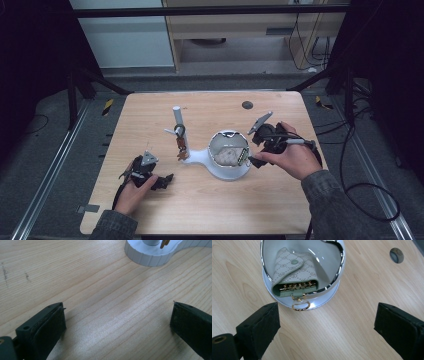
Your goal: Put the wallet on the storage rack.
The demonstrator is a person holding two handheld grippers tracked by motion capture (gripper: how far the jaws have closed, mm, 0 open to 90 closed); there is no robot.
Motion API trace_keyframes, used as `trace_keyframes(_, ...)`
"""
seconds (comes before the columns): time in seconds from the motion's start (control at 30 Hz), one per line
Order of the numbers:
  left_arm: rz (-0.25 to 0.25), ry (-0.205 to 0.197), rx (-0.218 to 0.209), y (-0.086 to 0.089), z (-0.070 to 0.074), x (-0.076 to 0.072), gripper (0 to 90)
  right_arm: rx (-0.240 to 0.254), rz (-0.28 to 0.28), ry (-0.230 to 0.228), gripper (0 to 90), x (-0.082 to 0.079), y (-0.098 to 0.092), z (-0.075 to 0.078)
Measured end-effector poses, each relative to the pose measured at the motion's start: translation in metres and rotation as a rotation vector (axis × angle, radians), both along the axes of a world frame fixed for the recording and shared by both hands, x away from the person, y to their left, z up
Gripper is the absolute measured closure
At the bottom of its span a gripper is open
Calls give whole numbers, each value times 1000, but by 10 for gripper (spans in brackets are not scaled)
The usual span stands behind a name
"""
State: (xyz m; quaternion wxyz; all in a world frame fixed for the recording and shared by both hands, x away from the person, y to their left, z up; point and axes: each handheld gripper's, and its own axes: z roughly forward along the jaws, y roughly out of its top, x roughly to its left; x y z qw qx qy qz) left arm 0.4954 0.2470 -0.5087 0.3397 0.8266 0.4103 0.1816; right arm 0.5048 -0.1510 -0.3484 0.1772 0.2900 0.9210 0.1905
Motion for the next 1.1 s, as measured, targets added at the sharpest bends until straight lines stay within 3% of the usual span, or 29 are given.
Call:
trace_keyframes(0.3, 1, -1, -1, 0, 0, 0, 0, 56, -48, -56, 66, -2, -19, -4)
trace_keyframes(0.53, 4, 0, -3, 0, 0, -1, 0, 116, -118, -101, 61, -7, -38, -12)
trace_keyframes(0.73, 5, 1, -4, 0, 0, -1, 0, 161, -157, -109, 61, -12, -53, -29)
trace_keyframes(1.1, 4, 1, -3, 0, 0, -1, 0, 242, -206, -79, 54, -21, -72, -65)
